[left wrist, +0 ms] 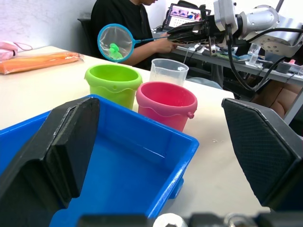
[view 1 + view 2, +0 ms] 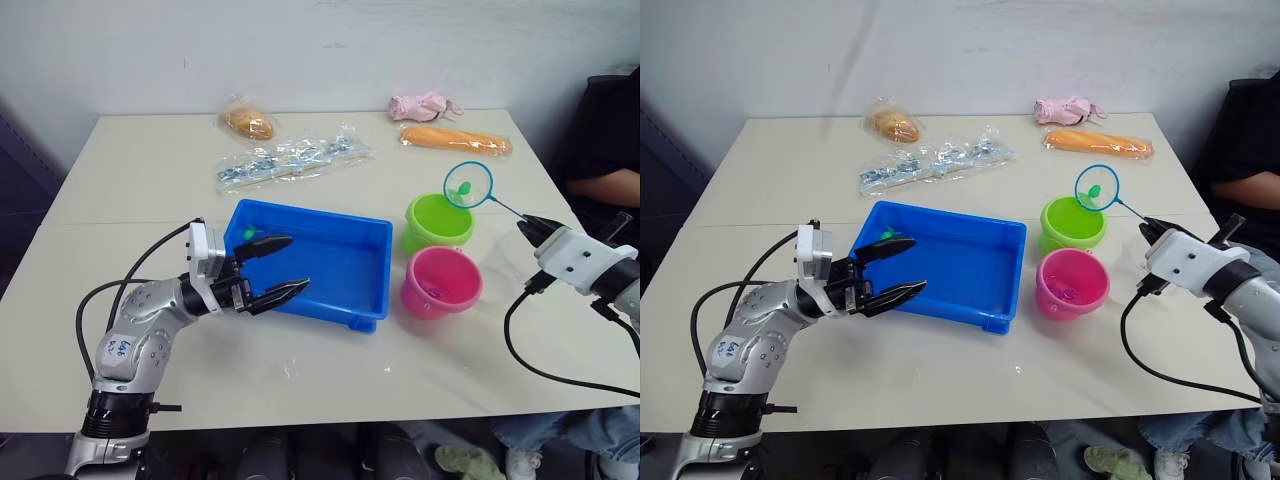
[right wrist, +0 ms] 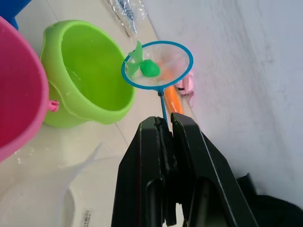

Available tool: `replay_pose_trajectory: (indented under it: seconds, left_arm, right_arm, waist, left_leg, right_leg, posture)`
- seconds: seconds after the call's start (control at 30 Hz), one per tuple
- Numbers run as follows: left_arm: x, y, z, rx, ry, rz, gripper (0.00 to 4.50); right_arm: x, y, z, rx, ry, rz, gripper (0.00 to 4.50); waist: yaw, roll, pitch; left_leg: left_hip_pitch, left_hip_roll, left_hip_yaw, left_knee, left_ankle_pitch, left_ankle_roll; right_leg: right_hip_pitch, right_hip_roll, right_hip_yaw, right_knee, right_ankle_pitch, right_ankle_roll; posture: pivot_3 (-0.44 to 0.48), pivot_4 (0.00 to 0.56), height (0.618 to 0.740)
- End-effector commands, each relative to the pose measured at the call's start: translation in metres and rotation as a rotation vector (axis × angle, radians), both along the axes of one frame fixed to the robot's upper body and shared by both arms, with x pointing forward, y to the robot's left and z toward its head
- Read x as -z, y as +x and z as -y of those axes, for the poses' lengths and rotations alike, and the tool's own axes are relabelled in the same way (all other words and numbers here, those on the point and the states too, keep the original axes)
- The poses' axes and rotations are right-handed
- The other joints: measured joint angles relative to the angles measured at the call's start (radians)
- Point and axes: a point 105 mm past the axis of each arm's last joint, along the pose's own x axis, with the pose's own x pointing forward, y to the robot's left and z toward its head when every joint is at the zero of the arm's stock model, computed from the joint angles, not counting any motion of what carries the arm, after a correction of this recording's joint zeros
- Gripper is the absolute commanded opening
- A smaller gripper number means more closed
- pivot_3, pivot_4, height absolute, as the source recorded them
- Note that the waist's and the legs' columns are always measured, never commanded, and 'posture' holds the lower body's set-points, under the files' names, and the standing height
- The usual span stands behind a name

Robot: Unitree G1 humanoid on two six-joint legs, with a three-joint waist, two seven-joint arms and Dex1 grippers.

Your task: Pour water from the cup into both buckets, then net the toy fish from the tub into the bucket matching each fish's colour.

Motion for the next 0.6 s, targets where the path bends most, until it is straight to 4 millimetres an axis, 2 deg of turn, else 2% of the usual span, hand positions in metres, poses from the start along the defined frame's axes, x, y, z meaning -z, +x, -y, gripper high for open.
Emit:
replay_pose_trajectory:
  seconds: [0.03,0.2,0.27,0.33,0.6]
  left_arm:
    - [-0.008,-0.001,0.004,0.022,0.015,0.059,4.45]
    - [-0.012,0.003,0.004,0.022,0.017,0.072,4.45]
    - [-0.010,0.002,0.005,0.023,0.018,0.073,4.45]
    - [-0.008,0.002,0.005,0.021,0.018,0.077,4.45]
    - [-0.002,0.005,0.004,0.001,0.023,0.090,4.45]
  right_arm:
    - [-0.013,-0.005,0.003,-0.016,-0.119,0.115,0.00]
    - [-0.007,-0.002,0.008,-0.013,-0.258,0.176,0.00]
    - [-0.007,0.001,0.008,-0.003,-0.270,0.202,0.00]
    - [-0.004,0.004,0.017,0.075,-0.253,0.212,0.00]
    - [0.009,0.005,-0.007,-0.045,-0.321,0.220,0.00]
  waist:
    - [0.000,0.000,0.000]
    - [-0.005,0.000,0.000]
    - [-0.008,0.000,0.000]
    - [-0.008,0.000,0.000]
    - [-0.008,0.000,0.000]
  left_leg:
    - [0.000,0.000,0.000,0.000,0.000,0.000]
    - [0.000,0.000,0.000,0.000,0.000,0.000]
    - [0.000,0.000,0.000,0.000,0.000,0.000]
    - [0.000,0.001,0.000,0.000,0.000,-0.001]
    - [0.000,0.001,0.000,0.000,0.001,-0.001]
  right_leg:
    - [0.000,0.000,0.000,0.000,0.000,0.000]
    - [0.001,0.000,0.000,0.000,0.000,0.000]
    - [0.001,0.000,0.000,0.000,0.000,0.000]
    - [0.000,0.000,0.000,0.000,0.000,0.000]
    - [0.000,0.001,0.000,0.000,0.000,0.000]
  posture:
    - [0.000,0.150,0.740]
    - [0.000,0.150,0.740]
    - [0.000,0.150,0.740]
    - [0.000,0.150,0.740]
    - [0.000,0.150,0.740]
